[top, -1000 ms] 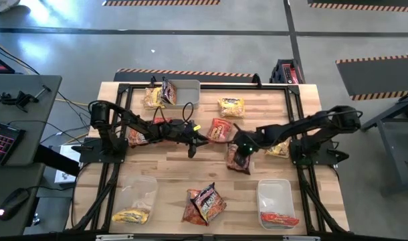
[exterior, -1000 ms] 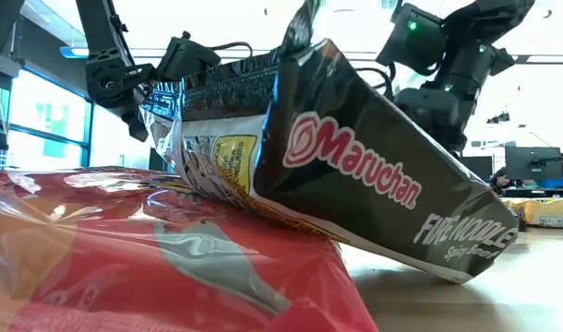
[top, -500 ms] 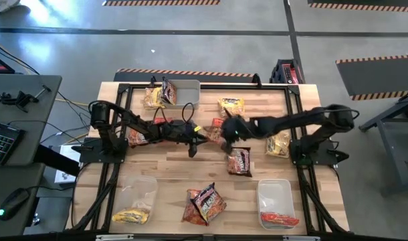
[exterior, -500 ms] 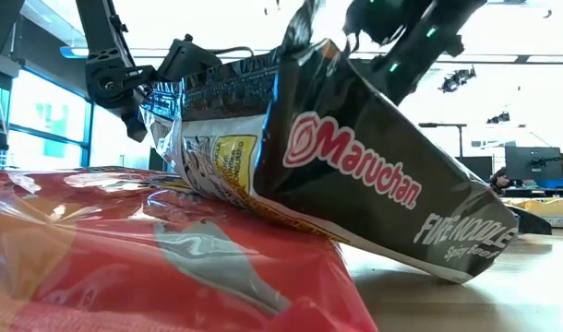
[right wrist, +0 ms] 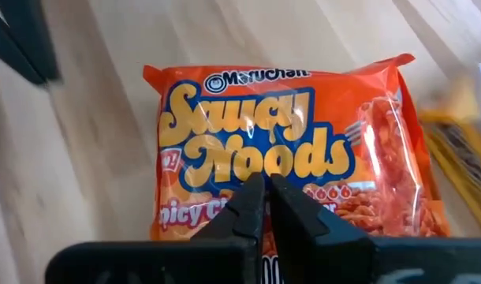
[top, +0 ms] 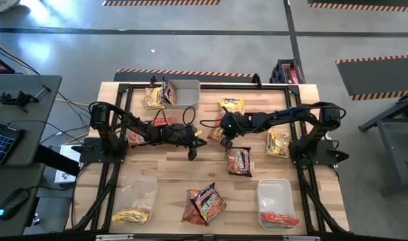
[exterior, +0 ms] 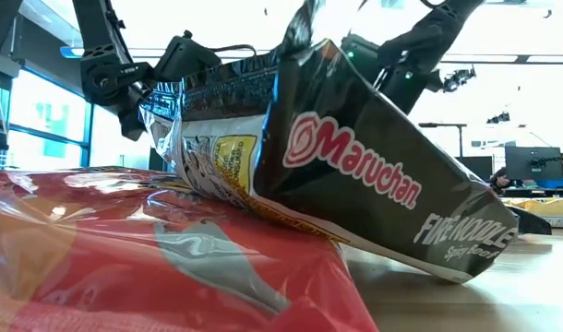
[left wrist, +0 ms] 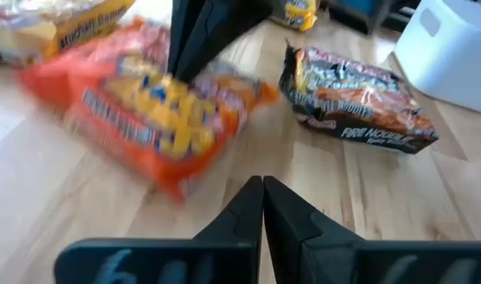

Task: Sort Maruchan noodles
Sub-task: Put the top right black noodle pack into the gray bin

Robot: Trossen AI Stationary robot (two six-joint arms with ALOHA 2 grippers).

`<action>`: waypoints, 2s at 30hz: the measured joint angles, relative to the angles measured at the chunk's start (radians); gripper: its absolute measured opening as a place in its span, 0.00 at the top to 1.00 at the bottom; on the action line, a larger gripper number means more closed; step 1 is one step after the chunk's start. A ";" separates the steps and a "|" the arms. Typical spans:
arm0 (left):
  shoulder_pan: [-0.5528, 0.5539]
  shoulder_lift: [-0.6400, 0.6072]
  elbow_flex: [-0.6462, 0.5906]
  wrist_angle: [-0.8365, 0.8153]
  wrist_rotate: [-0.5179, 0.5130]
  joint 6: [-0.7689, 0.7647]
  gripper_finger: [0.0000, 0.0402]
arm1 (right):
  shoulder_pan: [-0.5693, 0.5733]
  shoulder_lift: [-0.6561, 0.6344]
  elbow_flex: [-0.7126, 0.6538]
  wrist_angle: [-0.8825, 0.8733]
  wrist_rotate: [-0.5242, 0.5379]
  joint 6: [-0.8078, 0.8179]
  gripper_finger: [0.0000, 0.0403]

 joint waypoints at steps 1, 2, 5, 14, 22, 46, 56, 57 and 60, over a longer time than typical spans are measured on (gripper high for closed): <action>0.000 0.000 0.000 -0.007 -0.001 -0.006 0.99 | -0.005 -0.007 0.000 -0.026 0.006 -0.005 0.97; 0.000 0.000 0.000 -0.012 -0.001 -0.009 0.99 | -0.010 -0.019 0.000 -0.052 0.016 -0.007 0.97; 0.000 0.000 0.000 -0.012 -0.001 -0.021 0.99 | -0.020 -0.064 -0.007 -0.129 0.090 -0.010 0.97; 0.000 0.000 -0.010 -0.040 0.004 -0.041 1.00 | 0.020 -0.326 -0.007 -0.514 -0.027 0.110 0.97; 0.010 0.000 -0.044 -0.005 0.039 -0.108 1.00 | 0.122 -0.289 -0.138 -0.510 -0.207 0.284 0.99; 0.010 -0.001 -0.016 -0.007 0.176 -0.207 0.86 | 0.112 -0.096 0.064 -0.311 -0.342 -0.037 1.00; 0.019 -0.001 -0.016 -0.010 0.172 -0.257 0.93 | 0.259 -0.086 0.000 -0.395 -0.513 0.000 1.00; 0.022 -0.001 -0.016 -0.010 0.172 -0.266 0.93 | 0.264 -0.081 -0.009 -0.380 -0.504 0.008 1.00; 0.029 -0.001 -0.016 -0.012 0.171 -0.289 0.95 | 0.264 -0.062 -0.028 -0.342 -0.462 0.020 1.00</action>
